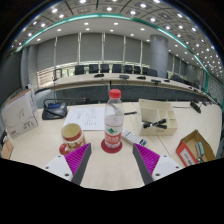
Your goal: Pour water
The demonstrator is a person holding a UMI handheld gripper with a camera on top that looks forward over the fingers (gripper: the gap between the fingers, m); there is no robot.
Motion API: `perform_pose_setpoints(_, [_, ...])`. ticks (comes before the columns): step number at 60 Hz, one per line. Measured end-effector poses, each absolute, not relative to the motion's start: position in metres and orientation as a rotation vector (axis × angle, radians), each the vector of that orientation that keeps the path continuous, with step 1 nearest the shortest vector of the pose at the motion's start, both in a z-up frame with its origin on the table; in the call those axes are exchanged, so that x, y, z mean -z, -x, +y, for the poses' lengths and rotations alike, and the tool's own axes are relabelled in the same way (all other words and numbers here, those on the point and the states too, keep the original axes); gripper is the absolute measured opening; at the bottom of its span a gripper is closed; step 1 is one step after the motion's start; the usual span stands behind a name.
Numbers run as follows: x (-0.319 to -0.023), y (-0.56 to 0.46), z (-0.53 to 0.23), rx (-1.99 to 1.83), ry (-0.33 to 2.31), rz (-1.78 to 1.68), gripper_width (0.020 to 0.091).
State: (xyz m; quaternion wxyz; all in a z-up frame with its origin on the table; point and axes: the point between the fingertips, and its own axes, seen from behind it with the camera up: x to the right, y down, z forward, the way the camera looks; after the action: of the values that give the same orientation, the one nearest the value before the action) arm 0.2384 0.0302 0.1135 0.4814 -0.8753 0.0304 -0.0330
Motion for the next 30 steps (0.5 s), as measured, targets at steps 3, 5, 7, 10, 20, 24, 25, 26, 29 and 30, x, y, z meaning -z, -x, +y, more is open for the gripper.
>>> perform_pose_setpoints(3, [-0.123, -0.225, -0.002, 0.087, 2.165, 0.079, 0.0860])
perform_pose_setpoints(5, [-0.129, -0.216, -0.022, 0.091, 2.181, 0.072, 0.0858])
perform_pose_setpoints(7, [-0.135, -0.209, -0.045, 0.102, 2.191, 0.071, 0.0859])
perform_pose_setpoints(10, [-0.146, -0.197, -0.076, 0.124, 2.202, 0.062, 0.0858])
perform_pose_setpoints(20, [-0.174, -0.157, -0.163, 0.181, 2.231, 0.035, 0.0859])
perform_pose_setpoints(24, [-0.187, -0.145, -0.189, 0.200, 2.231, 0.027, 0.0860])
perform_pose_setpoints(25, [-0.190, -0.142, -0.195, 0.204, 2.230, 0.027, 0.0860])
perform_pose_setpoints(26, [-0.192, -0.140, -0.199, 0.208, 2.228, 0.026, 0.0862])
perform_pose_setpoints(29, [-0.198, -0.131, -0.212, 0.202, 2.221, 0.017, 0.0859])
perform_pose_setpoints(30, [-0.199, -0.128, -0.216, 0.191, 2.223, 0.022, 0.0857])
